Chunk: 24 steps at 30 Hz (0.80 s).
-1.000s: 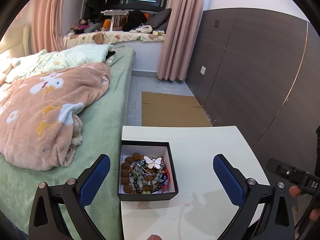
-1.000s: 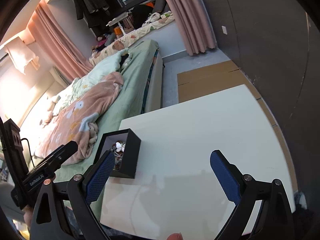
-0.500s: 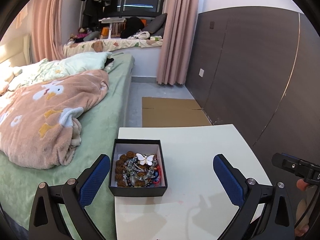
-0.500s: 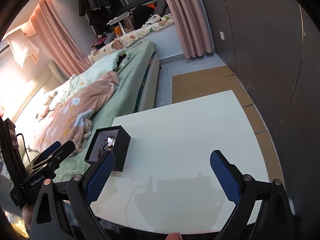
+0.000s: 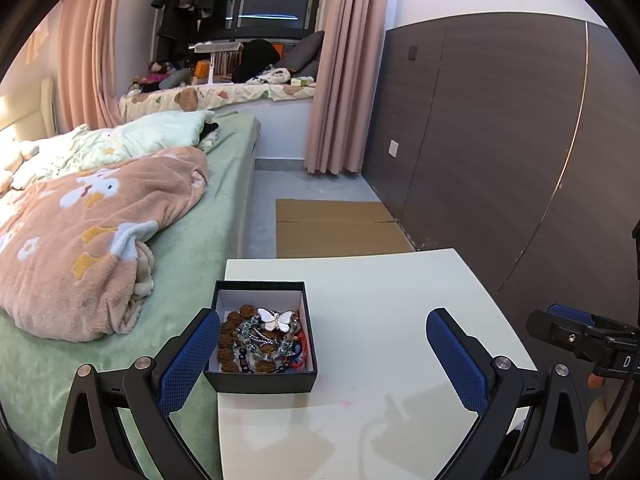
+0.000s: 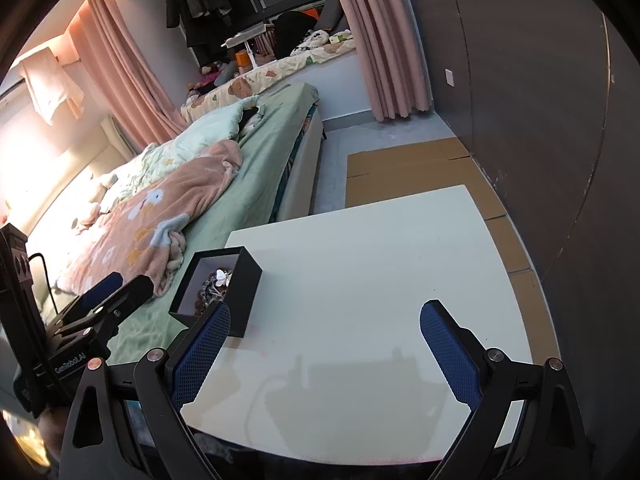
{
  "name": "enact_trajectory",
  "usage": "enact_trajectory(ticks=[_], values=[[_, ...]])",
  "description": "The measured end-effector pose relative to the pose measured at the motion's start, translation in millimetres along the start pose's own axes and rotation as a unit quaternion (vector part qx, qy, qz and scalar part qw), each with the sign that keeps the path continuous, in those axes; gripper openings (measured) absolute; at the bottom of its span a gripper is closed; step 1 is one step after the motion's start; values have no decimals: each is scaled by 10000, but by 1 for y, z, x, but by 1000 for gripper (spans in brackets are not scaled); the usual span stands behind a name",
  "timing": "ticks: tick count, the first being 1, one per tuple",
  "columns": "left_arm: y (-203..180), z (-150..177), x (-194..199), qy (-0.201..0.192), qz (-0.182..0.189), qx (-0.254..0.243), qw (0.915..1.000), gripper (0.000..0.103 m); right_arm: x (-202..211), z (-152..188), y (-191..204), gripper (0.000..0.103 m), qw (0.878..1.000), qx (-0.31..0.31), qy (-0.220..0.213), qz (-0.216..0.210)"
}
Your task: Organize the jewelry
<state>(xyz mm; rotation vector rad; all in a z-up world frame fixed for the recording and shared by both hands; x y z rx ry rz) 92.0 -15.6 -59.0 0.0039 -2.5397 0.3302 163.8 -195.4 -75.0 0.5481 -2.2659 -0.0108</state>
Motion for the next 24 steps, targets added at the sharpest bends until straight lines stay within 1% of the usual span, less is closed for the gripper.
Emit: enact_trajectory(ticks=[24], values=[[-3,2,-3,58,38,-27,10000,103,0,2,0,97,10000,51,6,53]])
Point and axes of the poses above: each gripper's, at about its wrist camera, not at the fingertips, and x roughly against the way its jaws point, y to its left, z to its underside, the point moved 10 cm from there along -x, roughly the way its jaws point, and after that the axes turned 11 degrees about z, right-handed, at the moved point
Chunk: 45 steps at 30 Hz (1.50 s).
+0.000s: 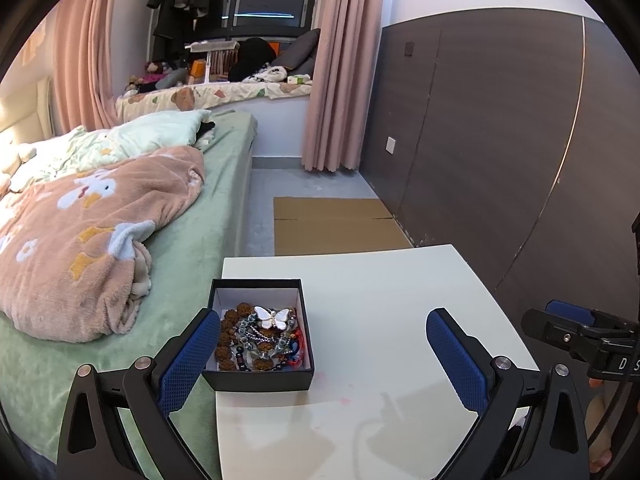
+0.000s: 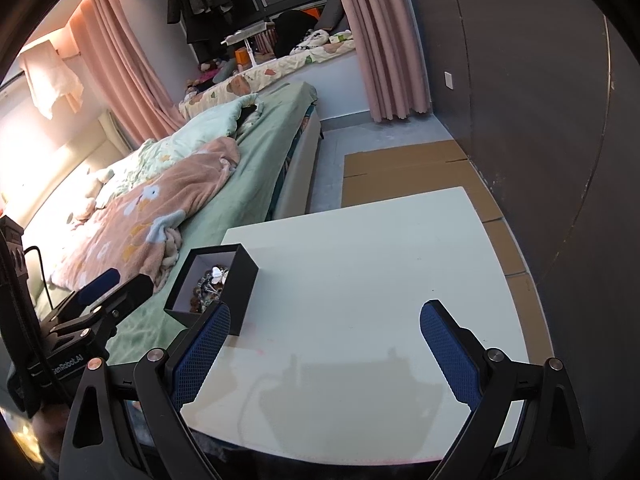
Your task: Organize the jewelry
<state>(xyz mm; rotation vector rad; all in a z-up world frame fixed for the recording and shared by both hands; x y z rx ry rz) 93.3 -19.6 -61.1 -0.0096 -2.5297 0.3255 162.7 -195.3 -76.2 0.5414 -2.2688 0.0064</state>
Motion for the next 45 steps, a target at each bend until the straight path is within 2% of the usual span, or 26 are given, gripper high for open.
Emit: enact_trajectory(ticks=[32,37,45], values=[[2,-2,0,-23,-20,21,10000,103,-8,5,-2,97,9999,5,95,44],[-4,-4,1,-115,77,-61,9999,103,-9,6,1,97,9999,12,127,46],[-1,-4,3,-146,21,-33,9999,102,-9,8,3,97,9999,18,126,98]])
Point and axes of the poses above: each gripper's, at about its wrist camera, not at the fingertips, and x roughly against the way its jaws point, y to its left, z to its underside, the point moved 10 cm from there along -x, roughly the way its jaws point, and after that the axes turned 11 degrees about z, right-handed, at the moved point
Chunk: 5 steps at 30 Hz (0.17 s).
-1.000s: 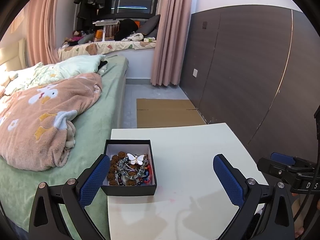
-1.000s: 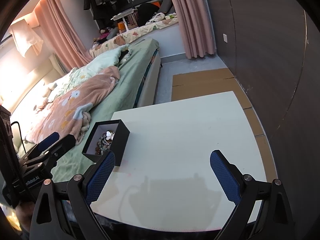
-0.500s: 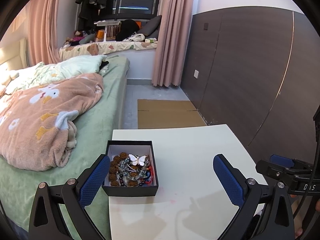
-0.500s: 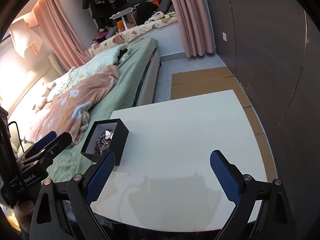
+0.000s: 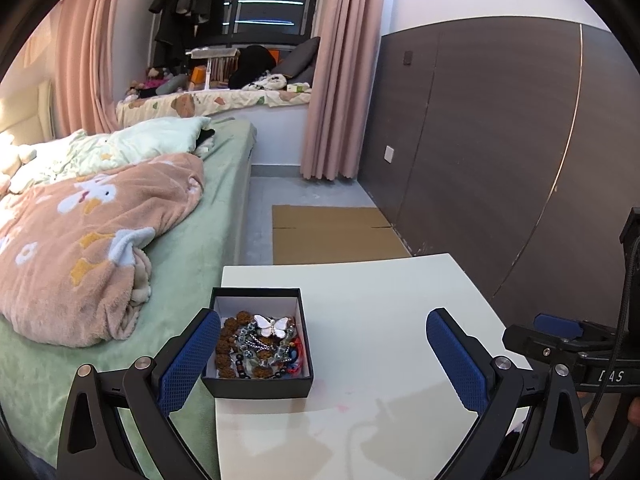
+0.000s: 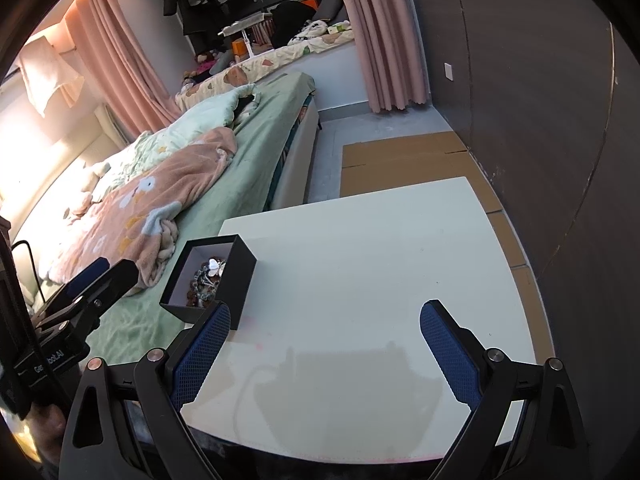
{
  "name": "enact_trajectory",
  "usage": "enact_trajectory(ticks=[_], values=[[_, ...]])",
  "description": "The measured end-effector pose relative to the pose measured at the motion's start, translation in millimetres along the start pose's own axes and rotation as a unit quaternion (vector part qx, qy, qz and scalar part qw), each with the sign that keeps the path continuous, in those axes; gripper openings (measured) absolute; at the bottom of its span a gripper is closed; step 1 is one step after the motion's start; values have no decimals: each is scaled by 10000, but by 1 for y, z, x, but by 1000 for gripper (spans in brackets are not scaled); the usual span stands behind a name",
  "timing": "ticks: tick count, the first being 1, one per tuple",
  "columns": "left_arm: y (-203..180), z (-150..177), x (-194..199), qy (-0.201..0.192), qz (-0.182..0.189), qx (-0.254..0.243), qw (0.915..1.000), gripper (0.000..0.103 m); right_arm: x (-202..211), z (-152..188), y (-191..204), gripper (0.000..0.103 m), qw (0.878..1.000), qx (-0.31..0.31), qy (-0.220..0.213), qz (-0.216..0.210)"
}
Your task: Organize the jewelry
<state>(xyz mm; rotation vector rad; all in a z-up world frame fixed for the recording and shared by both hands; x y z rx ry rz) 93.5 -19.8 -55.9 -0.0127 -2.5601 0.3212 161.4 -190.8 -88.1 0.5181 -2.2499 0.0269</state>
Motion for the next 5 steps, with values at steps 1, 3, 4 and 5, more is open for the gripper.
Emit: enact_trajectory(ticks=[1,3,4,5], values=[[0,1,0,17,4,4,10000,102,0,0,0,97,10000,-8,1,1],[0,1,-1,25,14,20,10000,102,0,0,0,97,10000,0,7,1],[-1,1,-1,27,19,25,10000,102,0,0,0,97,10000,7,9,3],[-1,1,-1,35,28,28,10000,102,1,0,-1,97,10000,18,15,6]])
Point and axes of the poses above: each gripper's, at about its wrist camera, not at the fingertips, and x roughly against the way its jaws point, y to its left, z to its underside, the point moved 10 cm from there along -x, roughly the way its jaws point, and after that the axes turned 11 degrees about z, right-handed, at the moved point
